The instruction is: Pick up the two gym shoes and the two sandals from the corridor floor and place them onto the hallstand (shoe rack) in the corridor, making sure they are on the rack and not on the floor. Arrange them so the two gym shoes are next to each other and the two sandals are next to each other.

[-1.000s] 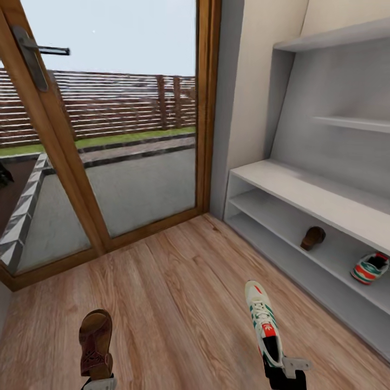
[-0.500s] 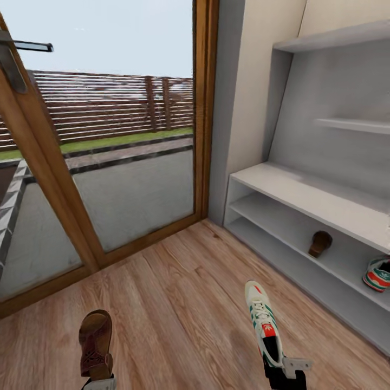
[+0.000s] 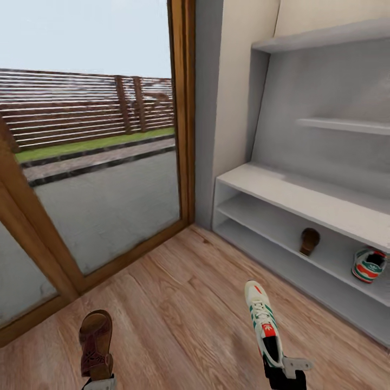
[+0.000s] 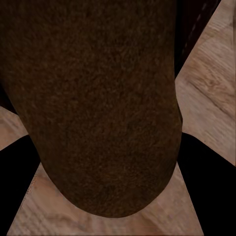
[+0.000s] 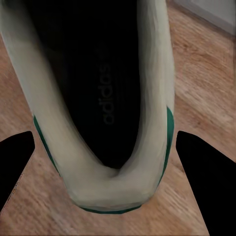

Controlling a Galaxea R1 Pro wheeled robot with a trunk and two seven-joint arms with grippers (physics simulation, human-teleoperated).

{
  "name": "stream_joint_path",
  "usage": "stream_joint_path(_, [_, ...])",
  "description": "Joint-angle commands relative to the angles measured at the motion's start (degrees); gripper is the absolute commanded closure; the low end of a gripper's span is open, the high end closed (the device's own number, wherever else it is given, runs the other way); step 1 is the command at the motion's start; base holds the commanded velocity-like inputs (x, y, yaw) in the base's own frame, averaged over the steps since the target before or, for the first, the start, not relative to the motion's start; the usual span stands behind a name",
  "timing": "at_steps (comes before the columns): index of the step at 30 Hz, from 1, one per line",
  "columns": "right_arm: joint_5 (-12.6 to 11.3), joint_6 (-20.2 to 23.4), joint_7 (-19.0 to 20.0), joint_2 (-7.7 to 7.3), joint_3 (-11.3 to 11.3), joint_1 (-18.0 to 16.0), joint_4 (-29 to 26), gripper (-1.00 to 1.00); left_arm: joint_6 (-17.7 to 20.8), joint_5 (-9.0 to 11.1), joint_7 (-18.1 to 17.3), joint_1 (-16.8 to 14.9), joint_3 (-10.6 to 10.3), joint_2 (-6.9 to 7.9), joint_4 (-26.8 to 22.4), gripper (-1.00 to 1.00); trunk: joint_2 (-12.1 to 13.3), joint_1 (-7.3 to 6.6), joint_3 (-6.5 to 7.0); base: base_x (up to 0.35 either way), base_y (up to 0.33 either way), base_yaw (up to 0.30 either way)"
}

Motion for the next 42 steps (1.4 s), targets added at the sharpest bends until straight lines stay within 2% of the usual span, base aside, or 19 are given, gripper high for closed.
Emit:
stream_joint_path(1, [-0.6,-0.2,-0.2,-0.03,0.5,0.0,0.0,1.00,-0.2,-0.1,-0.6,0.0,0.5,-0.02,0.0,1.00,0.0,0.02,-0.05,0.286,0.203,-0.285])
stream_joint_path(7, [-0.6,-0.2,-0.2,-0.03,0.5,0.0,0.0,1.00,-0.2,-0.1,-0.6,0.0,0.5,-0.03,0.0,1.00,0.0,0.02,-0.05,0.195,0.135,-0.285])
stream_joint_path(26, [-0.6,-0.2,-0.2,-0.03,0.5,0.0,0.0,1.00,-0.2,-0.2,-0.6,0.0,0.5,-0.03,0.0,1.00,0.0,0.02,-0.05,0.015,0.008,-0.285])
stream_joint_path(42, [-0.6,-0.2,-0.2,-0.03,0.5,0.0,0.0,1.00,-0.2,-0.2,-0.6,0.0,0.5,-0.03,0.0,1.00,0.0,0.02,-0.05,0.216,0.203,-0.285])
